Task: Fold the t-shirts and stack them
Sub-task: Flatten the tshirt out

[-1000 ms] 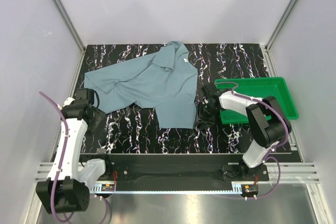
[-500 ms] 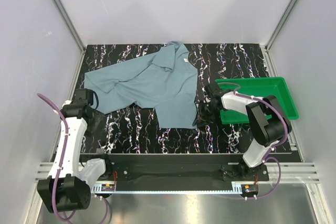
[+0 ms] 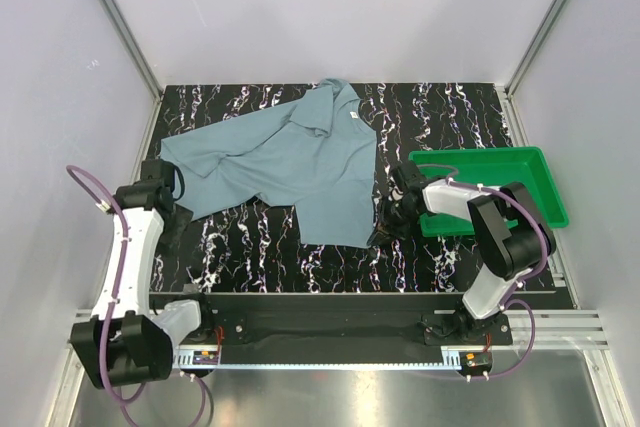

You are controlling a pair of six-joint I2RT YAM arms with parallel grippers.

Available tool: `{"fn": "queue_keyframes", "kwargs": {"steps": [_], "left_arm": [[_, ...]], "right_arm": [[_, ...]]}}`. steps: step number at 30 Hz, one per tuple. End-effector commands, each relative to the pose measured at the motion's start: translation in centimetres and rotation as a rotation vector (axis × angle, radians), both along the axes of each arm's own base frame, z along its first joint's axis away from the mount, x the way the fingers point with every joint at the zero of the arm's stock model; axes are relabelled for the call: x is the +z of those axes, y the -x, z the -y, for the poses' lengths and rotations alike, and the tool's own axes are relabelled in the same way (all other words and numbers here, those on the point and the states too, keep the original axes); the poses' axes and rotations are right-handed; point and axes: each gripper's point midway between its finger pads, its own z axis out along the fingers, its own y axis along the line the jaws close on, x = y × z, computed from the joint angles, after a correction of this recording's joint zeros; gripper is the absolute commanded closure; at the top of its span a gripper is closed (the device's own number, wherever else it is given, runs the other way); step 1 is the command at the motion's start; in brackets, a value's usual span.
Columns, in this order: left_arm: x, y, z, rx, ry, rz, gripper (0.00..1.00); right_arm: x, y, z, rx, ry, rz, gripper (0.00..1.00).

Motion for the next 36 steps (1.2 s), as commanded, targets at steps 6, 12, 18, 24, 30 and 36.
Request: {"fn": "queue_keyframes", "kwargs": {"steps": [6, 12, 18, 24, 30, 36], "left_arm": [[-1.0, -1.2, -1.5, 0.067, 0.022, -0.018, 0.37], [-3.0, -2.2, -4.4, 0.201, 0.070, -0.003, 0.45], [-5.2, -5.8, -6.1, 0.170, 0.106, 0.021, 0.35], [-6.9, -8.4, -6.6, 0.170, 0.145, 0.035, 0.43], [-8.1, -8.8, -7.2, 0.188, 0.129, 0.027, 0.43], [-9.0, -9.8, -8.1, 0.193, 0.139, 0.024, 0.38]], "right_arm": [[1.4, -1.2, 0.8, 0.045, 0.037, 0.104, 1.00], [5.4, -1.7, 0.5, 0.127, 0.000, 0.201, 1.00], [5.5, -1.7, 0.0, 0.141, -0.033, 0.201, 1.00], [5.1, -1.8, -0.1, 0.145, -0.037, 0.198, 1.00], [5.3, -1.5, 0.0, 0.149, -0.038, 0.203, 1.00], [5.5, -1.4, 0.2, 0.150, -0.032, 0.214, 1.00]]}}
